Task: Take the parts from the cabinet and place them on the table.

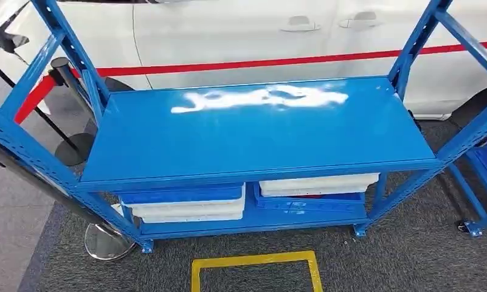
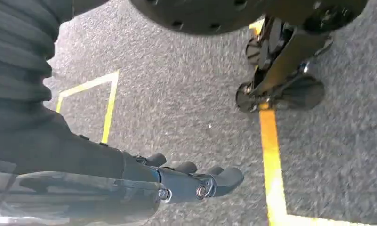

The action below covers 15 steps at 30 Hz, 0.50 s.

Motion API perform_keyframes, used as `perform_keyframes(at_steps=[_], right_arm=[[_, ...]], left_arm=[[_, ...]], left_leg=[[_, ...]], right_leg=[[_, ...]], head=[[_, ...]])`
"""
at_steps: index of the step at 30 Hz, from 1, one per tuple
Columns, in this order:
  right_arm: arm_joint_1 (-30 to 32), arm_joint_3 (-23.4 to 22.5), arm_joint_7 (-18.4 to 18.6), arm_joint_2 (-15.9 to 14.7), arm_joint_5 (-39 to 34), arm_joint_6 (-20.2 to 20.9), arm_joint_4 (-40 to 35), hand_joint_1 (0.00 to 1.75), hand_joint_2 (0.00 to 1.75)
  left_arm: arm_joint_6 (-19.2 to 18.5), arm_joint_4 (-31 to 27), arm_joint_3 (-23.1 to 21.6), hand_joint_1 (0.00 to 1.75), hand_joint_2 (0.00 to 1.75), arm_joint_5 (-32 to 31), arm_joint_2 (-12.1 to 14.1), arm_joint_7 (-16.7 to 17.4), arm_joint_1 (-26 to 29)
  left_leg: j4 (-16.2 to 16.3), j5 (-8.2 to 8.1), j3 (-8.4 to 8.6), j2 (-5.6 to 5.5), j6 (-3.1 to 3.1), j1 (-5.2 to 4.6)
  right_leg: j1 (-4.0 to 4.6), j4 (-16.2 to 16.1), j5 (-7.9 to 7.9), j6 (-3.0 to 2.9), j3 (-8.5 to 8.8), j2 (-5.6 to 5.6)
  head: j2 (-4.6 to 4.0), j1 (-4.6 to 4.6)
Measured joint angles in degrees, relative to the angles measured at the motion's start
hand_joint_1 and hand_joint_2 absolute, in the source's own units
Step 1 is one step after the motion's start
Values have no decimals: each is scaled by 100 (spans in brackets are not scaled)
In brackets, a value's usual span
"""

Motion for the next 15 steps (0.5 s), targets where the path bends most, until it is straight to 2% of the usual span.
perform_keyframes(at_steps=[1,3,4,5,6,7,9,10,13,14,15], right_arm=[[5,0,-4,-2,2,2,0,0,175],[6,0,-11,0,2,2,0,0,175],[7,0,-11,-2,0,7,0,0,175],[6,0,-13,0,2,6,0,0,175],[5,0,-13,0,2,7,0,0,175],[4,0,-15,0,2,9,0,0,175],[-2,0,-15,13,2,15,0,0,175],[-1,0,-18,15,2,15,0,0,175],[-2,0,-17,17,2,24,0,0,175],[-8,0,-17,17,2,26,0,0,175],[-7,0,-17,13,2,26,0,0,175]], left_arm=[[0,0,0,0,0,0,-2,0,0],[2,0,0,0,0,-2,4,0,-3],[6,0,0,0,0,-2,7,0,1],[20,0,0,0,0,-4,7,0,8],[33,0,0,0,0,-7,7,2,13],[56,0,0,0,0,-9,9,6,12],[79,0,0,0,0,-9,11,7,3],[81,0,0,0,0,-9,13,7,-10],[87,0,0,0,0,-9,13,7,0],[87,0,0,0,0,-9,13,7,2],[87,0,0,0,0,-9,9,9,1]], left_leg=[[244,-186,-108,25,-42,12],[1148,-655,-511,28,-112,61],[1533,-795,-680,29,-135,71],[1669,-783,-731,31,-147,79],[1512,-642,-648,33,-150,89],[1100,-401,-434,36,-144,95],[40,39,127,42,-91,96],[-154,-62,199,43,-57,54],[-163,-39,171,37,37,27],[-225,-9,187,37,87,44],[-292,46,247,56,136,94]], right_leg=[[-6,-10,8,-36,5,-12],[2,-6,8,-44,-13,-22],[4,-4,8,-44,-17,-29],[4,-2,8,-44,-14,-30],[3,0,7,-43,-8,-30],[3,4,6,-41,4,-28],[4,8,-11,-12,29,-26],[40,23,-26,25,22,-29],[11,-28,-1,135,31,-24],[29,-39,1,177,44,-24],[5,23,-44,203,45,-25]], head=[[2,-51],[2,-59],[0,-57],[0,-57],[2,-61],[0,-59],[2,-61],[2,-57],[2,-54],[2,-57],[2,-48]])
